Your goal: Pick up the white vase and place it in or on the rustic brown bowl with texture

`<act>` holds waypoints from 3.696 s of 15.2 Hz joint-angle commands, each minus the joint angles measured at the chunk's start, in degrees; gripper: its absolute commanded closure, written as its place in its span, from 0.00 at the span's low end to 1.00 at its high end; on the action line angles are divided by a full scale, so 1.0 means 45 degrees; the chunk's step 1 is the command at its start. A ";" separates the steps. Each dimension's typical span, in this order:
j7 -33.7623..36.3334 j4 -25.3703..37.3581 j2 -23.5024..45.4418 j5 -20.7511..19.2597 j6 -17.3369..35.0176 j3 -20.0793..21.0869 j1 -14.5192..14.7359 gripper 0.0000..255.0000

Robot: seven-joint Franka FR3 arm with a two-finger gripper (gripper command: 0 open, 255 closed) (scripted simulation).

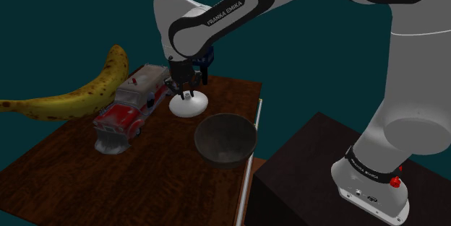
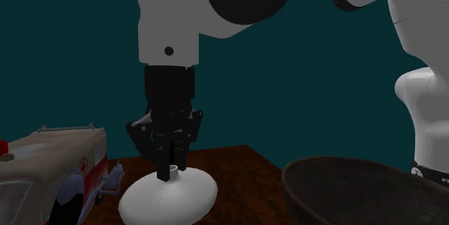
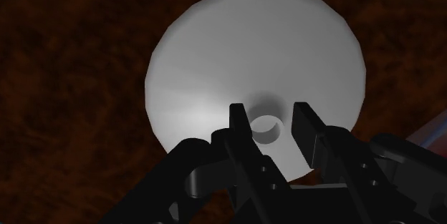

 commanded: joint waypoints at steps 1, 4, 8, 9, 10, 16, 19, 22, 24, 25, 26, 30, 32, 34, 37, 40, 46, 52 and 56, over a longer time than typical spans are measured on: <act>-0.0001 -0.0004 0.0006 0.0001 -0.0001 0.0000 0.0000 1.00; 0.0003 -0.0014 0.0001 0.0001 0.0005 0.0002 0.0002 1.00; -0.0120 0.0296 -0.0282 0.0164 -0.0562 0.0072 -0.0036 1.00; -0.0149 0.0381 -0.0347 0.0202 -0.0706 0.0087 -0.0043 1.00; -0.0177 0.0470 -0.0410 0.0238 -0.0851 0.0102 -0.0050 1.00; -0.0333 0.1068 -0.0737 0.0431 -0.1743 0.0177 -0.0076 1.00; -0.0401 0.1412 -0.0866 0.0510 -0.2202 0.0207 -0.0079 1.00; -0.0462 0.1787 -0.0971 0.0576 -0.2670 0.0233 -0.0075 1.00; -0.0499 0.2056 -0.1027 0.0613 -0.2988 0.0248 -0.0068 1.00; -0.0517 0.2195 -0.1051 0.0629 -0.3148 0.0255 -0.0064 1.00; -0.0533 0.2339 -0.1071 0.0644 -0.3310 0.0262 -0.0059 1.00; -0.0593 0.2954 -0.1124 0.0688 -0.3970 0.0286 -0.0028 1.00; -0.0618 0.3288 -0.1131 0.0700 -0.4308 0.0297 -0.0007 1.00; -0.0641 0.3639 -0.1125 0.0706 -0.4652 0.0307 0.0019 1.00; -0.0664 0.4092 -0.1098 0.0704 -0.5077 0.0318 0.0057 1.00; -0.0450 0.2379 -0.2565 0.1249 -0.4736 0.0534 -0.0035 1.00; -0.0102 -0.0303 -0.5256 0.2404 -0.4503 0.0873 0.0087 1.00; 0.0299 -0.2244 -0.7703 0.3555 -0.4765 0.1126 0.0569 1.00; 0.0672 -0.3192 -0.9193 0.4281 -0.5163 0.1299 0.1031 1.00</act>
